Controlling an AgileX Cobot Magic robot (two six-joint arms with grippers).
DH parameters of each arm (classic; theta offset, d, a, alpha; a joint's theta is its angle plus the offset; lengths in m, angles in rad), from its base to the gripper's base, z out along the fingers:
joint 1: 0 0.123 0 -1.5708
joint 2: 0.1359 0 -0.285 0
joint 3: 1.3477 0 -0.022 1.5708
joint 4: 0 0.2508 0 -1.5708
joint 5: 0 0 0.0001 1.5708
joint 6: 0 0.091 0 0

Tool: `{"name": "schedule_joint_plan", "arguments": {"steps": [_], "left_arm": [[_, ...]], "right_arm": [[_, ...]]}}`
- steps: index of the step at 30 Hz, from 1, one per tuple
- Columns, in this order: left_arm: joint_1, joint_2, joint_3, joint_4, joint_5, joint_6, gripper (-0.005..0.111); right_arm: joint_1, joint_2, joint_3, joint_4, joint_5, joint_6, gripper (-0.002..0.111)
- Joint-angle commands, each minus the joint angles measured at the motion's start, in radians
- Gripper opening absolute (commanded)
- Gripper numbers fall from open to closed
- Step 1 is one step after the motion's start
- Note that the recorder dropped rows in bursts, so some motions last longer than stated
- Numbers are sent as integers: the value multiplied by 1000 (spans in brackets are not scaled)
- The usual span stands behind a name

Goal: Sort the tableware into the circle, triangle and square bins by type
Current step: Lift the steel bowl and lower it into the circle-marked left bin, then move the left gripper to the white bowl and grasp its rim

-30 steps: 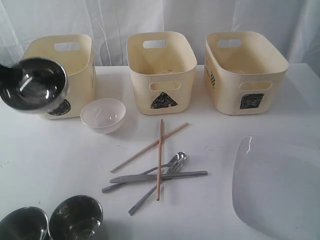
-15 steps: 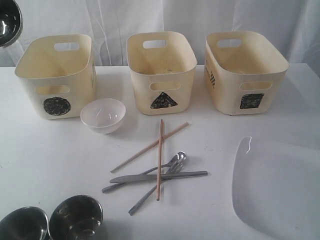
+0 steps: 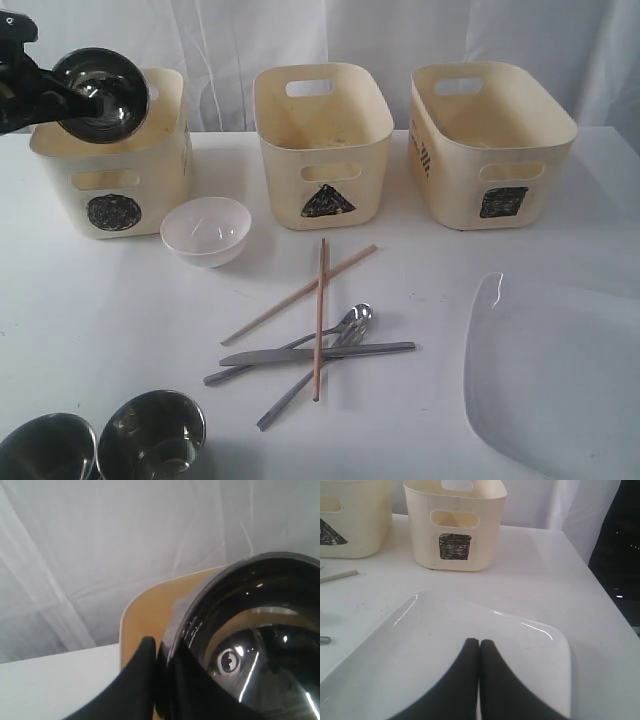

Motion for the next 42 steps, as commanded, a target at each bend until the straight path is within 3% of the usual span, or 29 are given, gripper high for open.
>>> {"name": "schedule_joint_plan", "arguments": {"steps": [1, 4, 7, 15, 20, 23, 29, 34, 39, 42], "left_arm": [[-13, -3, -52, 25, 69, -16, 35], [-19, -12, -52, 25, 80, -21, 54], [-28, -44, -52, 25, 182, -21, 62], [-37, -254, -52, 16, 683, -21, 63], [-37, -397, -52, -131, 1044, -14, 60], [-37, -422, -52, -222, 1182, -14, 57], [-37, -393, 37, -484, 1189, 81, 56], [-37, -309, 121, -647, 1111, 101, 57], [-37, -225, 156, -740, 1063, 104, 65], [-37, -184, 156, -788, 1063, 110, 64]], "right_arm": [[0, -6, 4, -5, -3, 1, 0], [0, -6, 4, -5, -3, 1, 0], [0, -6, 4, -5, -3, 1, 0], [0, -6, 4, -5, -3, 1, 0], [0, -6, 4, -3, -3, 1, 0], [0, -6, 4, -3, -3, 1, 0], [0, -6, 4, -3, -3, 1, 0], [0, -6, 4, -3, -3, 1, 0], [0, -6, 4, -5, -3, 1, 0], [0, -6, 4, -5, -3, 1, 0]]}}
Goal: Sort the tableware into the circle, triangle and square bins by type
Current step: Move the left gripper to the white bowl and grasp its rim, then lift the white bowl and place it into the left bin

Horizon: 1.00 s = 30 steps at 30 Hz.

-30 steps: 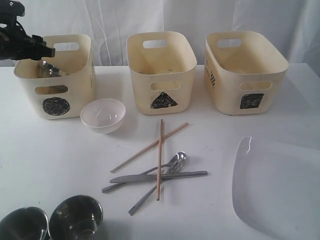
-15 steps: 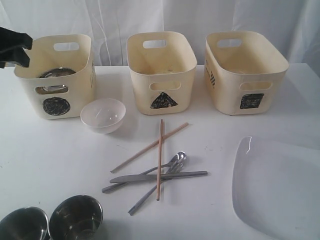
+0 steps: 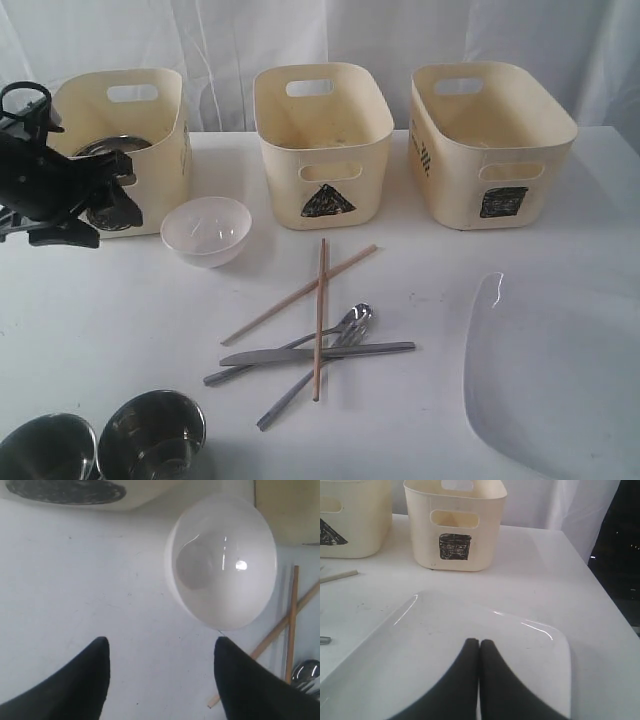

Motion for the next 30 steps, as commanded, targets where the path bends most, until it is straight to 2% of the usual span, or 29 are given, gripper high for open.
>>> {"name": "schedule_joint_plan", "arguments": {"steps": [1, 9, 15, 18, 20, 22, 24, 25, 27, 30], "left_arm": [[-4, 51, 8, -106, -3, 30, 64], [-18, 136, 8, -440, -109, 318, 64], [-86, 192, 8, -449, -218, 365, 64], [-129, 220, 8, -432, -326, 367, 64], [-143, 243, 6, -430, -391, 413, 64], [-143, 253, 3, -430, -391, 437, 62], [-143, 253, 3, -398, -365, 440, 46], [-143, 253, 3, -398, -321, 440, 27], [-143, 253, 3, -380, -266, 445, 0], [-143, 231, 3, -378, -240, 398, 0]], "right_arm": [[0, -6, 4, -5, -3, 1, 0], [0, -6, 4, -5, -3, 29, 0], [0, -6, 4, -5, -3, 20, 0], [0, -6, 4, -5, -3, 20, 0], [0, -6, 4, -5, -3, 20, 0], [0, -6, 4, -5, -3, 20, 0], [0, -6, 4, -5, -3, 20, 0], [0, -6, 4, -5, -3, 20, 0], [0, -6, 4, -5, -3, 20, 0], [0, -6, 4, -5, -3, 20, 0]]}}
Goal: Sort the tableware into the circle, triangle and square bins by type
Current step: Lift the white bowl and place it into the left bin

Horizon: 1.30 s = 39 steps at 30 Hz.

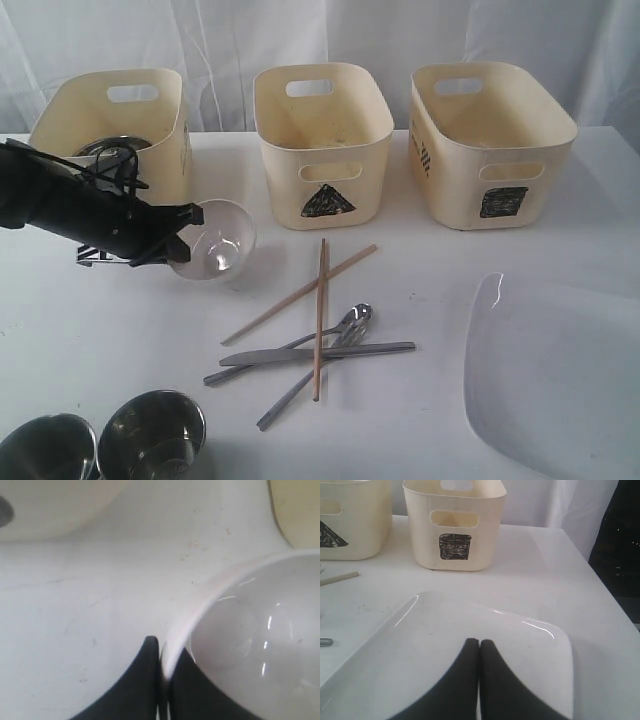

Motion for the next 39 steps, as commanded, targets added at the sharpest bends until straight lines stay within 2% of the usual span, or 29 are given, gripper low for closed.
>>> {"name": "schedule_joint_plan", "arguments": {"steps": [1, 4, 8, 10, 11, 13, 18, 22, 30, 35, 37, 39], "left_arm": [[-4, -39, 1, 7, 55, -43, 0], [-4, -175, 1, 34, -4, -43, 0], [-4, -386, 1, 49, -7, -87, 0], [-4, -479, 1, 59, -79, -79, 0], [-4, -528, 1, 108, -179, -75, 0], [-4, -551, 1, 182, -296, -70, 0], [-4, -516, 1, 309, -604, 62, 0], [-4, -429, 1, 351, -733, 164, 0], [-2, -222, 1, 371, -834, 165, 0], [-2, -161, 1, 369, -819, 165, 0], [-2, -158, 1, 366, -778, 165, 7], [-2, -160, 1, 366, -769, 165, 19]], "right_arm": [[0, -6, 2, -5, -3, 3, 0], [0, -6, 2, -5, -3, 3, 0], [0, -6, 2, -5, -3, 3, 0], [0, -6, 2, -5, -3, 3, 0], [0, -6, 2, -5, -3, 3, 0], [0, -6, 2, -5, -3, 3, 0], [0, -6, 2, -5, -3, 3, 0], [0, -6, 2, -3, -3, 2, 0], [0, -6, 2, -3, -3, 2, 0], [0, -6, 2, -3, -3, 2, 0], [0, -6, 2, -5, -3, 2, 0], [0, -6, 2, -5, -3, 2, 0]]}}
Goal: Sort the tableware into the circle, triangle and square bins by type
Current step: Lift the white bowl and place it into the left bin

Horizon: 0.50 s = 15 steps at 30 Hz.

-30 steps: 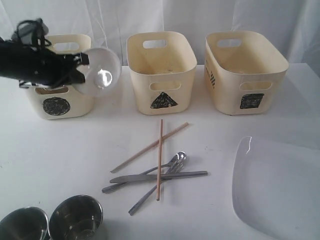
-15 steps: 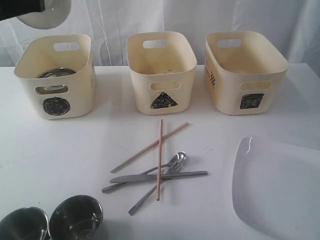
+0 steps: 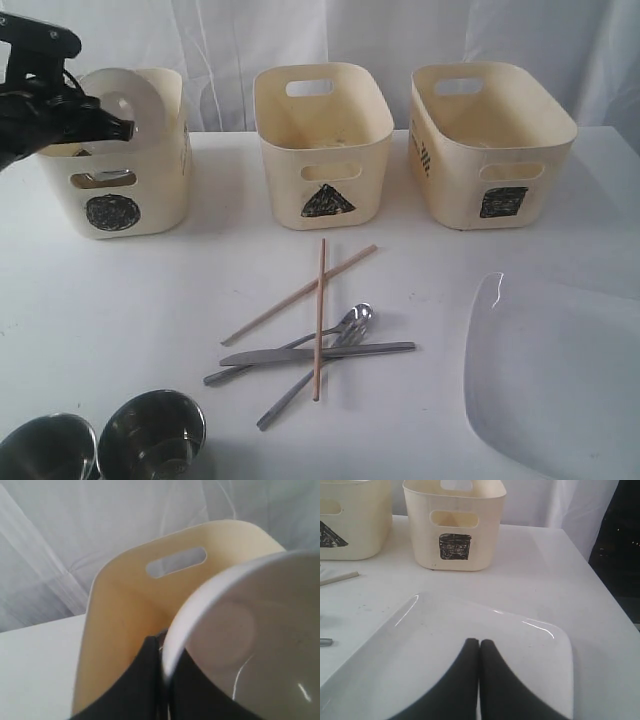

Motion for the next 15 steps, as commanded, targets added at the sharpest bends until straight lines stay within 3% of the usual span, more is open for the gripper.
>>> {"name": "schedule_joint_plan", "arguments": {"steps": [1, 5, 7, 15], "left_arm": [[-2, -10, 1, -7, 16, 1, 25], [-2, -10, -20, -7, 17, 1, 55], [-2, -11, -29, -7, 39, 1, 64], [-2, -152, -33, -19, 247, 48, 67]], "right_arm": [[0, -6, 2, -5, -3, 2, 0], [0, -6, 2, -5, -3, 2, 0], [0, -6, 2, -5, -3, 2, 0], [0, -6, 2, -2, -3, 2, 0]]}}
